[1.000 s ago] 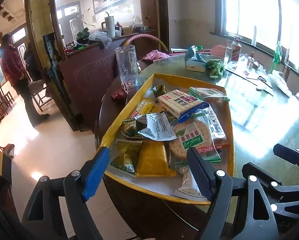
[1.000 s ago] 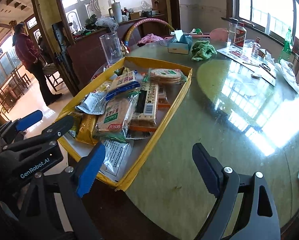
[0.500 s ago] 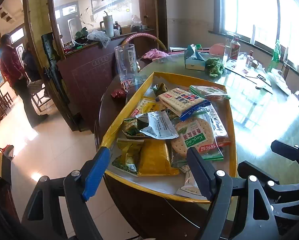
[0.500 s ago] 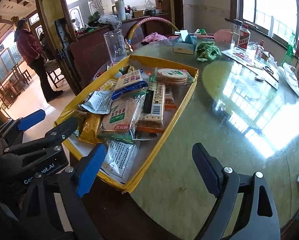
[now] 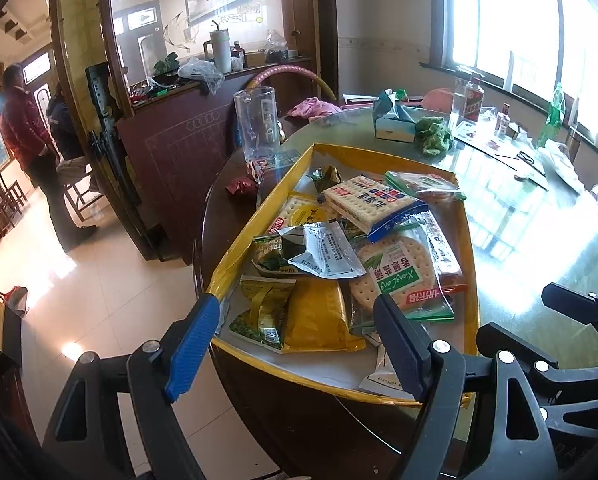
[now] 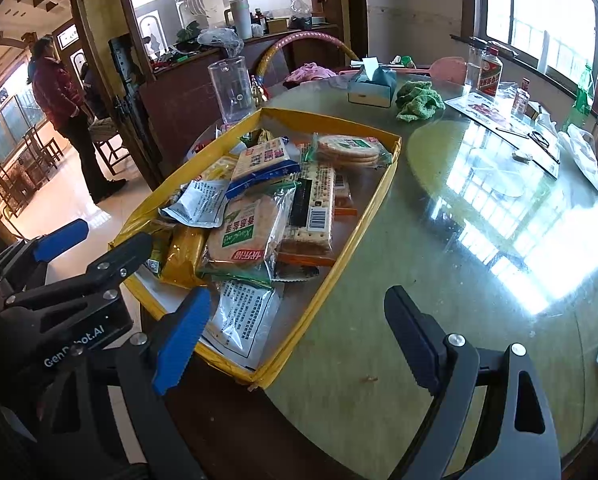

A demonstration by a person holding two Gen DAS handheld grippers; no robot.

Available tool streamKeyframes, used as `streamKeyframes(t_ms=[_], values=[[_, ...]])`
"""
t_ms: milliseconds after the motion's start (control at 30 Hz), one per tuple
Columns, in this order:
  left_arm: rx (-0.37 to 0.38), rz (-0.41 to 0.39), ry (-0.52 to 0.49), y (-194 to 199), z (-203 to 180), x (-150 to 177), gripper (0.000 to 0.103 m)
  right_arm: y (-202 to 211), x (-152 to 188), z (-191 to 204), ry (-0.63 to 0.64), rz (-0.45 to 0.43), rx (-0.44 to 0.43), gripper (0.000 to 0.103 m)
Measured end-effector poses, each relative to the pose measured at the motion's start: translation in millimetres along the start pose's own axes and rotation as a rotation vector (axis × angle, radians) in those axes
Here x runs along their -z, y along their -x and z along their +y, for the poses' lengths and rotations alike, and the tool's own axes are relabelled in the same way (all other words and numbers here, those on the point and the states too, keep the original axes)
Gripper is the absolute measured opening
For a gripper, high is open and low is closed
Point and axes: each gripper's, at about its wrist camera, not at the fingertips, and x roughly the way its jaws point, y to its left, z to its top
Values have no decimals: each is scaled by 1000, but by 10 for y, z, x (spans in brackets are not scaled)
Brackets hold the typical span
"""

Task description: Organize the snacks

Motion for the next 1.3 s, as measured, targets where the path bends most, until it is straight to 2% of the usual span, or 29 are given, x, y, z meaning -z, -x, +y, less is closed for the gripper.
streamKeyframes(t_ms=[1000, 1300], values=[[-3, 5, -4, -2, -6, 29, 80, -15, 28, 5, -2, 2, -2, 88], [25, 39, -16, -66, -11, 71, 79, -19, 32, 3, -3, 15, 6, 88]])
